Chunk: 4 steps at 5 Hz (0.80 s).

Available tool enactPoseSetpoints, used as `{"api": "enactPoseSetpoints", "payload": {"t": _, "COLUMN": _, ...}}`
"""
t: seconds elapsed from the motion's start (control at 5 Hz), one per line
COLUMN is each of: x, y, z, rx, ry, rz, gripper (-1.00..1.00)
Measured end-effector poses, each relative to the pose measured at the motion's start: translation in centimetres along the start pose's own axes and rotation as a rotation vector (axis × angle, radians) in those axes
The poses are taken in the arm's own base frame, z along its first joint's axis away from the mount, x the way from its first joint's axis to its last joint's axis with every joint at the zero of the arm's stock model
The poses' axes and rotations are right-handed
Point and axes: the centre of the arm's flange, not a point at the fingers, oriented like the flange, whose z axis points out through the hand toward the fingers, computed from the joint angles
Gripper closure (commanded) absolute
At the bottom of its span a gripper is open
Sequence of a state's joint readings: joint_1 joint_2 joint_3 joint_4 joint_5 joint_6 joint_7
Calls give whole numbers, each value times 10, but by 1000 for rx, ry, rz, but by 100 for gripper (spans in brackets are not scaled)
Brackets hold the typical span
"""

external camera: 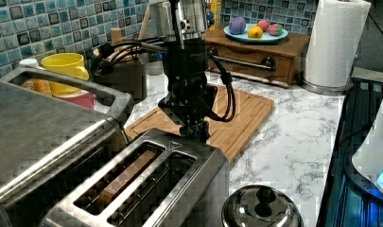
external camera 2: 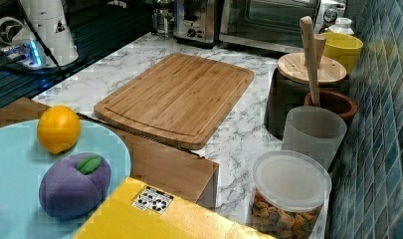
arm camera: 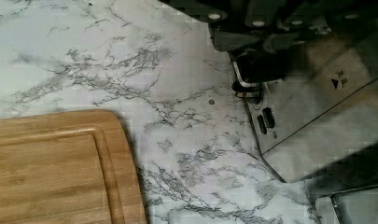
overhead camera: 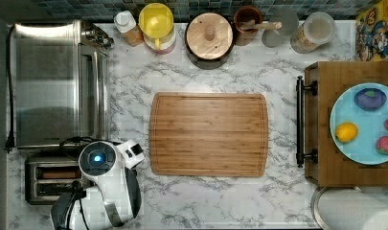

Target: Turn on the toaster.

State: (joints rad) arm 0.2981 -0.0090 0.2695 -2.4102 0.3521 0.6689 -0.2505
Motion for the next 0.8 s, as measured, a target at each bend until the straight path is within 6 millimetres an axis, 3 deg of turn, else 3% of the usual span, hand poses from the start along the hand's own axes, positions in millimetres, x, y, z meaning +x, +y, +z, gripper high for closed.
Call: {"api": "enactPoseSetpoints", "payload": {"t": 0.8, "x": 19, "y": -6, "z": 9, "rx": -3, "ry": -38, "rz": 13, "gripper": 100}}
